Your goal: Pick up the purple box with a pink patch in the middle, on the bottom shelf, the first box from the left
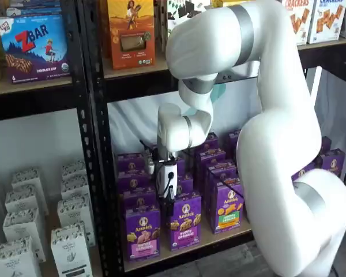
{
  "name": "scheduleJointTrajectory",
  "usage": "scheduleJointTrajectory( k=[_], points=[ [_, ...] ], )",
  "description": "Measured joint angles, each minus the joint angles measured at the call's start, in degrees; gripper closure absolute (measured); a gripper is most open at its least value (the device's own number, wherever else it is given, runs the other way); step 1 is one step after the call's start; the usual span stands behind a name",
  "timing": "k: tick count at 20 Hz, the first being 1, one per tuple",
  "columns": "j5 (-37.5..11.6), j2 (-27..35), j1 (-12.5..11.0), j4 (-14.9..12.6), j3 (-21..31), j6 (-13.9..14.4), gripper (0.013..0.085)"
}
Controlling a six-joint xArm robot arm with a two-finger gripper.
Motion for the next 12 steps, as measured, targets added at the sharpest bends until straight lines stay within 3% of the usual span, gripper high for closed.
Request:
scheduleJointTrajectory(
  k=[5,12],
  points=[
    [-2.09,3.11,0.36,-1.74,-2.34,1.85,0.0130],
    [-3.06,6.82,0.82,0.69,-6.15,0.10,0.0130]
  ],
)
